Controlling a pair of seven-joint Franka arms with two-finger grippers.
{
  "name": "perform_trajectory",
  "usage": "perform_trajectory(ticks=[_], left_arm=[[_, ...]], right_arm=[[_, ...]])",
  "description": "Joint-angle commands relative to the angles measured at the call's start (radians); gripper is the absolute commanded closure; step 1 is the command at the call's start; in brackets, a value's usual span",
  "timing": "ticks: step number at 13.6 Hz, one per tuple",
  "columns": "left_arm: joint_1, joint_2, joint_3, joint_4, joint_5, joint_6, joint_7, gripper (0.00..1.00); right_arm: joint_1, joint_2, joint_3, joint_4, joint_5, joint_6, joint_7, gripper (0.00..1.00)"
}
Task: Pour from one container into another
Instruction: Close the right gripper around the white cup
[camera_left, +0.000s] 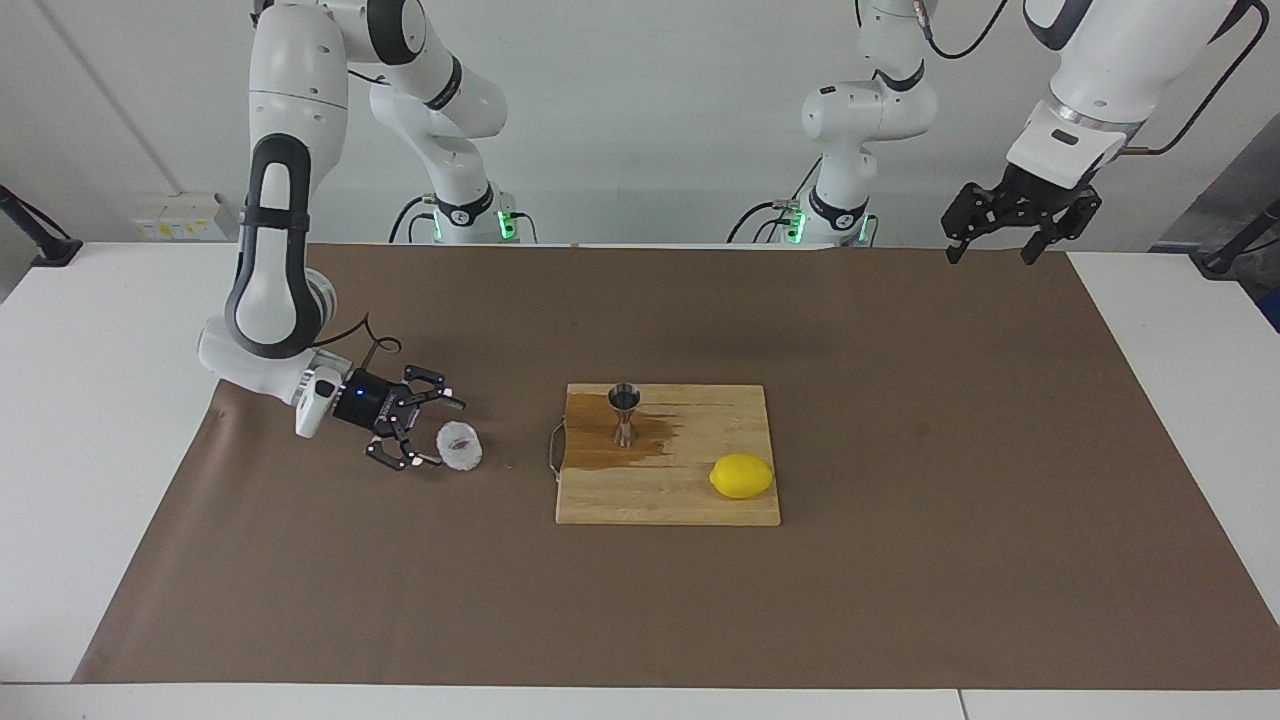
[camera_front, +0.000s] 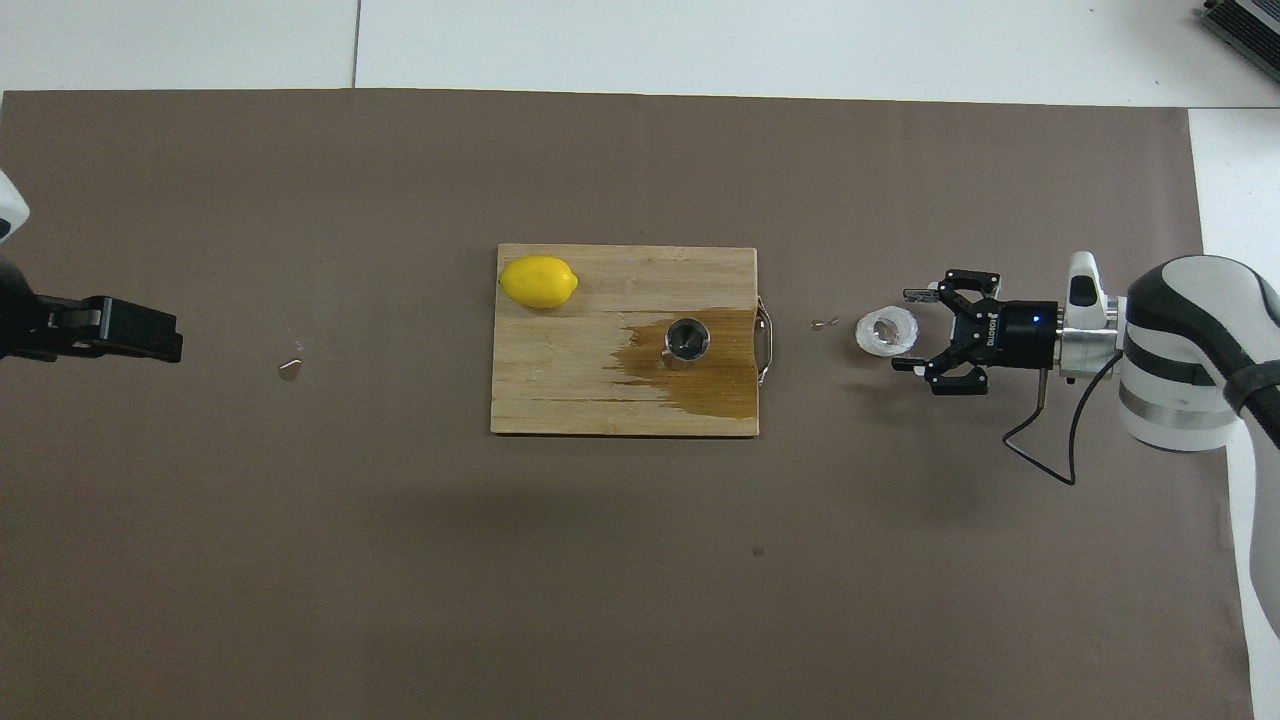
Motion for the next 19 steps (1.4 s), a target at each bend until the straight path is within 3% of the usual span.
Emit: perform_trajectory(ticks=[1, 10, 11, 12, 13, 16, 19], left_arm=[[-0.004, -0.022, 0.007, -0.02, 0.009, -0.008, 0.005, 0.0], [-0.004, -0.022, 0.007, -0.02, 0.009, -0.008, 0.005, 0.0], [-0.004, -0.022, 0.007, -0.02, 0.008, -0.008, 0.005, 0.0], [-0.004, -0.022, 0.007, -0.02, 0.009, -0.008, 0.005, 0.0], [-0.004, -0.022, 0.007, -0.02, 0.009, -0.008, 0.005, 0.0], [-0.004, -0.022, 0.007, -0.02, 0.009, -0.008, 0.005, 0.0], [-0.004, -0.022, 0.007, -0.02, 0.009, -0.008, 0.005, 0.0]], right_arm=[[0.016, 0.002, 0.005, -0.009, 0.031, 0.043, -0.047, 0.0], [0.075, 0.03, 0.004, -0.02, 0.015, 0.142, -0.104, 0.0], [0.072, 0.03, 0.004, -0.02, 0.002, 0.142, -0.104, 0.1], [0.071, 0.03, 0.004, -0.02, -0.002, 0.14, -0.101, 0.53], [0.069, 0.03, 0.004, -0.019, -0.004, 0.139, -0.101, 0.61], [0.071, 0.028, 0.004, -0.014, -0.005, 0.126, -0.099, 0.72], [0.088, 0.013, 0.002, -0.006, -0.01, 0.137, -0.044, 0.74]])
